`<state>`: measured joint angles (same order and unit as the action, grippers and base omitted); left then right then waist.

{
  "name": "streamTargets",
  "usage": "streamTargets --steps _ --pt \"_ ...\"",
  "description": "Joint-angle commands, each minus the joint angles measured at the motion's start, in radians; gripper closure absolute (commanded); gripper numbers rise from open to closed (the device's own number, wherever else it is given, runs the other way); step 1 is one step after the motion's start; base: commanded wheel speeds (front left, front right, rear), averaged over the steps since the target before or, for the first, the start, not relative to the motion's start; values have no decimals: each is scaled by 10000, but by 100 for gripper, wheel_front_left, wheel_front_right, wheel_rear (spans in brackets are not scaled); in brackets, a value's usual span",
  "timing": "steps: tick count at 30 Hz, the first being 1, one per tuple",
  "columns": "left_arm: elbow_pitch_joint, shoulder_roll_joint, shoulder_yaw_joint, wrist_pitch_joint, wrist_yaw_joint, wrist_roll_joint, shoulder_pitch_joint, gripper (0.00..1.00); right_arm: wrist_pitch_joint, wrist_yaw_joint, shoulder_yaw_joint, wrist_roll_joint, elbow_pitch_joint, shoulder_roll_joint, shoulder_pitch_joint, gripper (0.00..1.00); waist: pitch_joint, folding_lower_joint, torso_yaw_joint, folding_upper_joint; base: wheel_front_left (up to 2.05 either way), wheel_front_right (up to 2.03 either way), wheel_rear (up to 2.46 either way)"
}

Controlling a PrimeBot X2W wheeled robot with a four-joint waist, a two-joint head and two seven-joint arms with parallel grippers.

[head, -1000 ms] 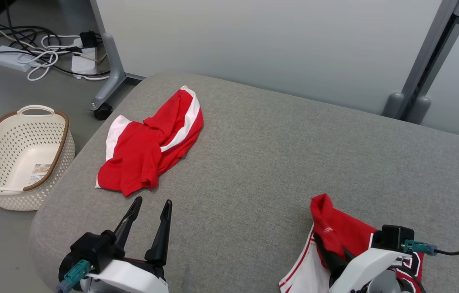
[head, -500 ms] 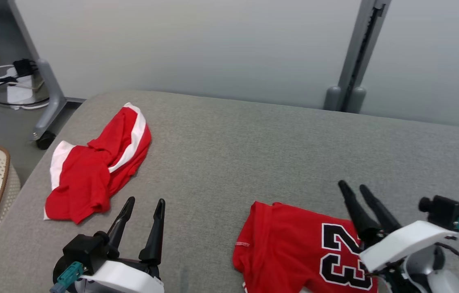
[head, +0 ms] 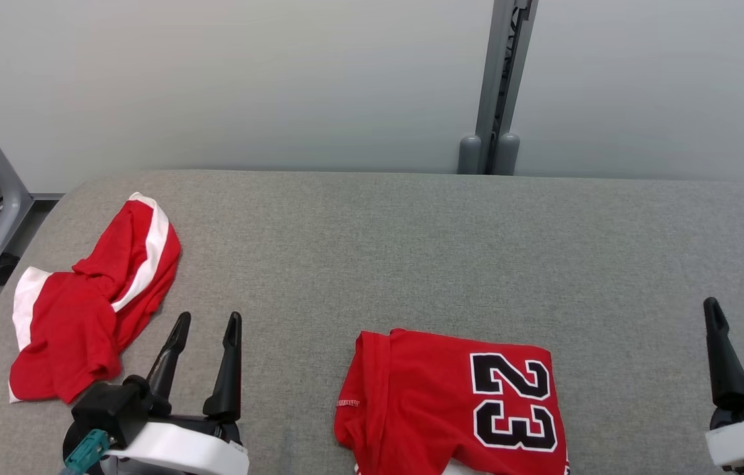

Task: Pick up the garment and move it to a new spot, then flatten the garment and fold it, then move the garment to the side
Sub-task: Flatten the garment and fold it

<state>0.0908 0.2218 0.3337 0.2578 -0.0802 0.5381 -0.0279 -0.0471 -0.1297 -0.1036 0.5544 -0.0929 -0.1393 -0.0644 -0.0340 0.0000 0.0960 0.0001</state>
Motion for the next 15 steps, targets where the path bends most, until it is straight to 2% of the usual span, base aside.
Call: streamTargets --steps 1,8,15 --pt "-83 29 -158 54 -82 -75 92 0 270 -22 -134 -417 -167 -10 -216 0 -26 0 -100 -1 0 0 0" --pt "-111 -156 -481 75 -95 -309 280 0 1456 -22 -256 -2341 85 195 -866 0 -9 0 -229 -1 0 0 0" --pt "-86 -346 -671 79 -42 -465 384 0 1830 -22 -226 -2856 394 359 -864 0 -23 0 -223 -1 0 0 0"
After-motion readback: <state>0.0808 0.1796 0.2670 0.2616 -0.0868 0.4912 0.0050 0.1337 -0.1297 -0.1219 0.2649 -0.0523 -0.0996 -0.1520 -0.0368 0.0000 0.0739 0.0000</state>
